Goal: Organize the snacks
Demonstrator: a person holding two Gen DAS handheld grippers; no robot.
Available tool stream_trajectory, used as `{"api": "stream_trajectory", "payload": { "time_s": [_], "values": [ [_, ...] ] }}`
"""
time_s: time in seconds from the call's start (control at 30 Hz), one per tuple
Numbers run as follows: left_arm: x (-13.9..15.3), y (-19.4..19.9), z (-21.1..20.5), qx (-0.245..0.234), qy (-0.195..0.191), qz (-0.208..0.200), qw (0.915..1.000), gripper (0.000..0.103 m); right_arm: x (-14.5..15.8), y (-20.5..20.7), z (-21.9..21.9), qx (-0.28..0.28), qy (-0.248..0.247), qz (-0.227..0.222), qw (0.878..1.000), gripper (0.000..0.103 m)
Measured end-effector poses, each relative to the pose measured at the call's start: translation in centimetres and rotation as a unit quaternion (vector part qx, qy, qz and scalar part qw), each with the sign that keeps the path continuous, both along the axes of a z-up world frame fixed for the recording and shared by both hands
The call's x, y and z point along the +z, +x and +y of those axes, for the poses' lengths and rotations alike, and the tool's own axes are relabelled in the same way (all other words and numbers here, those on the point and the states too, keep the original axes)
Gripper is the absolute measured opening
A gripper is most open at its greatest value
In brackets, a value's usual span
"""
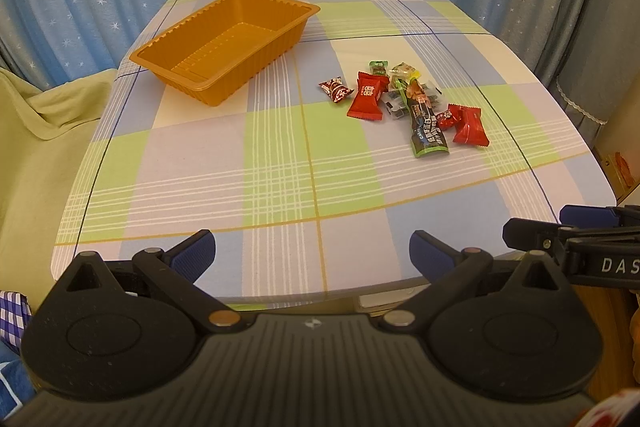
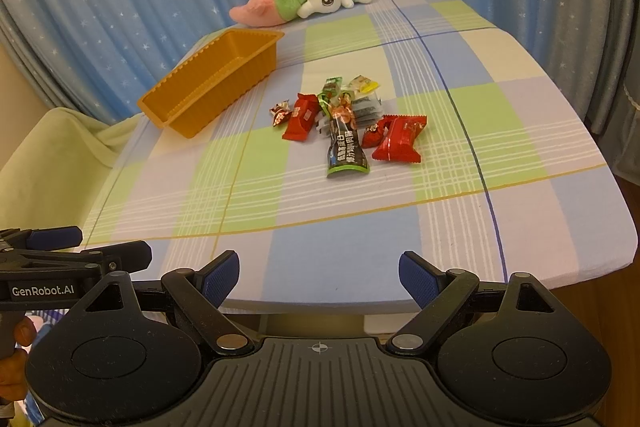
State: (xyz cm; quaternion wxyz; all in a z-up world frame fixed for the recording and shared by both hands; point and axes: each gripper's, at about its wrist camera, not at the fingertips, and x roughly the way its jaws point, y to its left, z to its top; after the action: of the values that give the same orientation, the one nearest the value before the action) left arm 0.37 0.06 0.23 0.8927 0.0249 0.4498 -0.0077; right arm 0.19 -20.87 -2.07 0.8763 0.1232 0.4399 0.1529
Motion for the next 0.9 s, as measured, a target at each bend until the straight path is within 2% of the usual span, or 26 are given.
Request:
{"api": "stream_trajectory", "payload": {
  "time_s": [0.9],
  "values": [
    [0.1,1.1,-0.8,0.004,0.005,0.001,1.0000,0.103,-0.4,0.9,-1.9,0.001,0.013,0.005,1.000,0.087]
  ]
}}
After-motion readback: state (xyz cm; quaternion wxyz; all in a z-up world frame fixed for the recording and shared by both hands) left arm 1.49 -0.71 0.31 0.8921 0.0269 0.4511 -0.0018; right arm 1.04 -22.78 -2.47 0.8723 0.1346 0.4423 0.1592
